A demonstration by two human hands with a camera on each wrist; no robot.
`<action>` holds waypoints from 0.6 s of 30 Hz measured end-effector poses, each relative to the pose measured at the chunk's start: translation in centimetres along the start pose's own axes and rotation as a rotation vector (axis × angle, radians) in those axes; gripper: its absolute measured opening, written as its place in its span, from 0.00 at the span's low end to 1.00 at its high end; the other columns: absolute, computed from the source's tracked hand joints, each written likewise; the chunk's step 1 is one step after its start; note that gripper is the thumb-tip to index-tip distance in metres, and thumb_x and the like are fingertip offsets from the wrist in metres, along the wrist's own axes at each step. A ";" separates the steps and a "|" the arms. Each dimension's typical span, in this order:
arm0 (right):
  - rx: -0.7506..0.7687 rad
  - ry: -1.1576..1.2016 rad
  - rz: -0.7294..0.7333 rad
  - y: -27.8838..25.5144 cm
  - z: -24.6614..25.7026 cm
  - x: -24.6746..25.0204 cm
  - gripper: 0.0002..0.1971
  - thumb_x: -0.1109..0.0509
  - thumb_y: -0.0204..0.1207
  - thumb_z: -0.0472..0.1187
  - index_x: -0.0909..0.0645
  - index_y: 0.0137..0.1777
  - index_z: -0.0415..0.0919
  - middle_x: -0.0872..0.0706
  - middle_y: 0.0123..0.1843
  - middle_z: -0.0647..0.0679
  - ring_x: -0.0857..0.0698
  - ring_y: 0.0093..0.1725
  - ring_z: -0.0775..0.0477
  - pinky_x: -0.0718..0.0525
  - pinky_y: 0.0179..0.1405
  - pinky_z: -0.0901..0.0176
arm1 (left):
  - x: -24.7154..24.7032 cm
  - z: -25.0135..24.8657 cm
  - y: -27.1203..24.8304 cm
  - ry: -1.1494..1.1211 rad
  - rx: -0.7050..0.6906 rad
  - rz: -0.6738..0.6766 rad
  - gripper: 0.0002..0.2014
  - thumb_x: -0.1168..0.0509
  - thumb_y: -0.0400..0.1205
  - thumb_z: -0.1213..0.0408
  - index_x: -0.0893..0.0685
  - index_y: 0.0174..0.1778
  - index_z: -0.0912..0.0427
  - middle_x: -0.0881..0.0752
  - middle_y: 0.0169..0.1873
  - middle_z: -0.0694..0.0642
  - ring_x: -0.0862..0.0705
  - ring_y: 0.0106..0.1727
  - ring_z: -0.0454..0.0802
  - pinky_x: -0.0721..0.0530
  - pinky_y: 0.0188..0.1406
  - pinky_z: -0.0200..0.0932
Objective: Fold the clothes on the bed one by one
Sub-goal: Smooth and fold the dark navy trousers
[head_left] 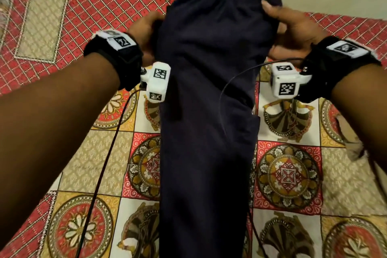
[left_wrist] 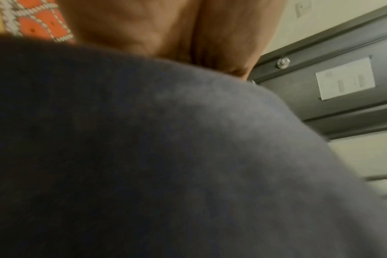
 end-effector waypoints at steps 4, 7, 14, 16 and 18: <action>0.059 -0.160 -0.002 -0.4 1.4 -0.4 0.28 0.37 0.88 0.38 0.38 0.86 0.35 0.29 0.84 0.37 0.25 0.80 0.38 0.23 0.77 0.41 | -0.4 -0.3 0.7 0.142 -0.329 -0.312 0.09 0.35 0.82 0.74 0.23 0.52 0.55 0.14 0.27 0.53 0.17 0.26 0.47 0.19 0.27 0.38; 0.062 -0.237 -0.053 -0.2 2.0 -0.6 0.28 0.33 0.86 0.34 0.33 0.84 0.34 0.23 0.80 0.36 0.21 0.77 0.37 0.22 0.77 0.42 | -2.6 -1.6 0.2 0.240 -0.345 -0.236 0.17 0.45 0.83 0.78 0.16 0.52 0.53 0.11 0.34 0.47 0.14 0.34 0.45 0.17 0.35 0.38; 0.070 -0.285 -0.023 -0.7 2.4 -0.9 0.27 0.35 0.85 0.30 0.34 0.83 0.30 0.25 0.80 0.31 0.21 0.76 0.34 0.20 0.74 0.45 | -5.4 -2.6 -1.7 0.562 -0.124 -0.135 0.19 0.26 0.74 0.38 0.11 0.44 0.52 0.08 0.40 0.49 0.09 0.38 0.44 0.15 0.36 0.38; 0.070 -0.293 -0.025 -0.9 2.4 -0.9 0.27 0.35 0.84 0.29 0.34 0.83 0.29 0.24 0.79 0.31 0.20 0.76 0.34 0.19 0.74 0.45 | -5.5 -2.1 -1.6 0.529 -0.211 -0.095 0.03 0.26 0.80 0.59 0.11 0.47 0.53 0.09 0.37 0.47 0.10 0.36 0.40 0.15 0.34 0.34; 0.098 -0.280 -0.066 -1.2 2.3 -0.9 0.28 0.33 0.82 0.28 0.34 0.82 0.27 0.25 0.79 0.28 0.21 0.75 0.31 0.20 0.75 0.43 | -5.5 -2.2 -1.8 0.353 -0.270 0.002 0.06 0.32 0.82 0.73 0.14 0.53 0.62 0.10 0.42 0.54 0.10 0.41 0.47 0.12 0.46 0.42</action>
Point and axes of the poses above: each hand's wrist, its own y-axis towards the middle knuckle, its own x-axis out of the back of the hand, z = x × y, the point moved 1 cm from there along y, towards the middle knuckle
